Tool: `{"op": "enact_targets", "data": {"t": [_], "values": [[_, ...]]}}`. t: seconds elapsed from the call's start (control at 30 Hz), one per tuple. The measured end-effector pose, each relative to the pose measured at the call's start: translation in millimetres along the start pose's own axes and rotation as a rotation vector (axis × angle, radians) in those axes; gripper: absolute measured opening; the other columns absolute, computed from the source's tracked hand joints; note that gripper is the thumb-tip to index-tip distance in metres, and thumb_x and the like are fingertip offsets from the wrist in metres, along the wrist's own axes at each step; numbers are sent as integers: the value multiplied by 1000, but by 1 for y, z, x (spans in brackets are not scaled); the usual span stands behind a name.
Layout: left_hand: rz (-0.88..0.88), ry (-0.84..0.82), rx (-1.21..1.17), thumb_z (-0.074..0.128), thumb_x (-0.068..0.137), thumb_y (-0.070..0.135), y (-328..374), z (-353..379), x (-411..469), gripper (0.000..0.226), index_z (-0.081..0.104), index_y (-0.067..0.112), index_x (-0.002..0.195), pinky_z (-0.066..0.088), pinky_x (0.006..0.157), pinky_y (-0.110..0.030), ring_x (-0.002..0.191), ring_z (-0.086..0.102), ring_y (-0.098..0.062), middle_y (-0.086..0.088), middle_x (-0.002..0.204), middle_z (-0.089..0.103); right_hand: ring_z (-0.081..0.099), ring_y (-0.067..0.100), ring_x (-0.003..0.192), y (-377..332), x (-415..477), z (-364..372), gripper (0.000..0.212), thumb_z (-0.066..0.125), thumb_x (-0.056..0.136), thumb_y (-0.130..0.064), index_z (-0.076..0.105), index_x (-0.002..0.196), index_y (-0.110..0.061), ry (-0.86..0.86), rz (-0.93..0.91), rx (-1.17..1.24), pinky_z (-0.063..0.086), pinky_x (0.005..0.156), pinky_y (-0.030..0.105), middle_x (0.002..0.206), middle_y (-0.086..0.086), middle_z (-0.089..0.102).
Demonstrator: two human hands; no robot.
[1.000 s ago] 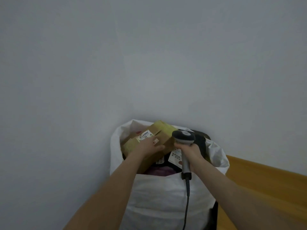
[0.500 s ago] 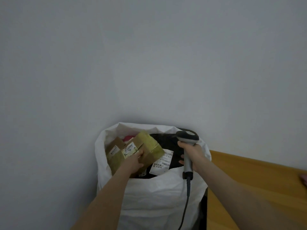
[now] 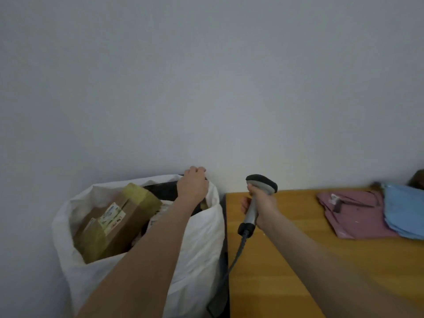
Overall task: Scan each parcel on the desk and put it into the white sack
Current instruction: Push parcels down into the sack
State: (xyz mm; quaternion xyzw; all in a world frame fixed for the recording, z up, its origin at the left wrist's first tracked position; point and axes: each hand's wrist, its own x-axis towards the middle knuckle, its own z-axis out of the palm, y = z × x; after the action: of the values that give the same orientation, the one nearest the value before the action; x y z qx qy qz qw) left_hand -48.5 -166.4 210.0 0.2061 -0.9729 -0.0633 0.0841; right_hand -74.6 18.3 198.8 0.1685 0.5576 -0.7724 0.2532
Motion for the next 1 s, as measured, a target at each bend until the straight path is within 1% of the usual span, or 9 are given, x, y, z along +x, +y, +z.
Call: {"op": "enact_targets", "data": {"t": [0.17,0.3,0.4,0.5,0.63,0.7,0.8,0.9,1.0], "values": [[185,-168,-17,42,99,24,161,48,-9,42,39,15,140,43,94,-40,125,42,-27,-9,137,42,50,18,48,-36,7,-142,18,64,93,-20,60,87,-4,188,-38,92,43,47,29,59,10,56],[268,-305,-11,43,97,22,292,93,-36,41,43,15,137,42,96,-41,125,44,-28,-9,136,44,47,17,45,-64,10,-271,24,66,90,-21,58,75,-3,359,-38,128,41,47,28,49,6,54],[344,-382,-29,43,97,23,374,124,-57,40,47,15,135,40,99,-38,126,45,-29,-12,136,46,48,18,48,-83,10,-355,20,65,90,-18,59,79,-2,433,-28,140,42,49,29,58,8,55],[427,-450,-17,42,97,22,439,148,-70,37,50,12,131,43,97,-39,122,49,-31,-14,133,49,49,17,49,-99,11,-423,18,65,89,-16,59,78,-3,521,-8,153,43,49,29,62,10,58],[456,-521,-17,45,95,23,496,181,-68,40,47,15,134,41,102,-41,125,46,-28,-10,135,47,52,17,52,-111,22,-485,16,67,87,-17,59,79,-6,613,10,138,45,51,29,65,10,62],[447,-567,-23,48,94,22,514,201,-64,41,45,15,134,42,99,-39,124,46,-27,-10,135,47,53,17,53,-114,34,-506,19,68,87,-18,59,77,-5,658,17,124,46,51,30,66,11,63],[394,-636,-25,56,89,24,531,225,-53,49,43,14,135,43,93,-38,123,47,-27,-10,135,46,54,19,55,-121,58,-526,22,68,87,-17,57,72,-5,721,10,93,48,57,32,66,12,63],[297,-666,-76,64,85,33,536,252,-34,66,35,13,141,41,97,-39,127,43,-27,-11,141,38,54,20,54,-125,89,-533,21,68,86,-15,57,72,-4,704,23,83,50,62,34,65,12,62],[116,-609,-188,57,87,38,529,285,-7,66,31,12,143,31,108,-36,130,40,-27,-12,143,38,55,21,55,-123,129,-529,19,69,85,-14,59,73,-4,660,39,78,50,62,35,65,12,62]]}}
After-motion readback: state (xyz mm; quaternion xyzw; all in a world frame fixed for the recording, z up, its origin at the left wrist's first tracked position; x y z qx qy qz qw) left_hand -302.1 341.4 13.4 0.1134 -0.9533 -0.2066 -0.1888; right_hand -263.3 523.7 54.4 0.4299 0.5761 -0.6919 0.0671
